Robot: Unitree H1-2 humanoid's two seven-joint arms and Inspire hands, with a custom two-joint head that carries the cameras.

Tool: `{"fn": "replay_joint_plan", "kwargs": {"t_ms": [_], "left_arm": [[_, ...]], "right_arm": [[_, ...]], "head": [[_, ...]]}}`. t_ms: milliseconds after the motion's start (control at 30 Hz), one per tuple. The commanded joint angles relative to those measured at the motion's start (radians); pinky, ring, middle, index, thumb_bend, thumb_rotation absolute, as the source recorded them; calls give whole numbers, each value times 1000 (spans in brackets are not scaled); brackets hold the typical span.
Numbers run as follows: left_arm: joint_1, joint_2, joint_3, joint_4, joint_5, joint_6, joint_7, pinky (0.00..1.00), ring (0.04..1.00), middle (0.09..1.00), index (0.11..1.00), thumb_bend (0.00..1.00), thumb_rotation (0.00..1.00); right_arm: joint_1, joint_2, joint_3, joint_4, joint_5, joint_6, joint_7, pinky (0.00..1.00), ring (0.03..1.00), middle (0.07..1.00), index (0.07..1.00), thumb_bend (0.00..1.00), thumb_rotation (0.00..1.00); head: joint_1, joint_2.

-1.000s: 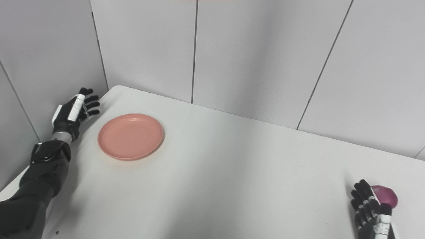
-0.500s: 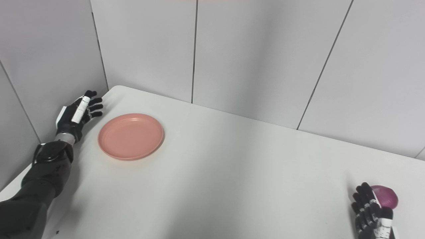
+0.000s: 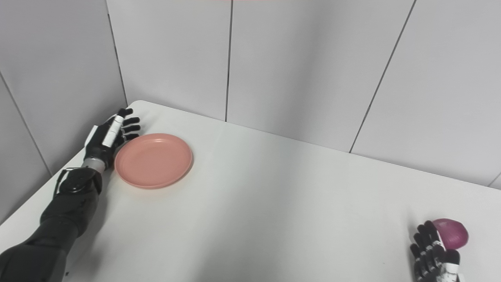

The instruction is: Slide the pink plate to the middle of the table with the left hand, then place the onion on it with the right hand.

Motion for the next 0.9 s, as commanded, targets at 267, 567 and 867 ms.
{"fn": "replay_joint_plan", "kwargs": {"t_ms": [267, 567, 867], "left_arm": [[11, -50, -24, -150, 12, 111, -4, 701, 773, 813, 837, 891, 828], [30, -60, -21, -229, -15, 197, -30, 723, 781, 811, 857, 847, 846], [56, -106, -38, -341, -42, 284, -68, 707, 778, 805, 834, 824, 850]], "right_arm": [[39, 30, 10, 10, 10, 47, -10, 1000, 1000, 985, 989, 764, 1000], [36, 31, 6, 19, 19, 41, -6, 1000, 1000, 987, 994, 749, 1000], [36, 36, 11, 12, 8, 40, -12, 1000, 1000, 979, 980, 753, 1000]], "head": [[1, 6], [-2, 8], [-9, 13]]}}
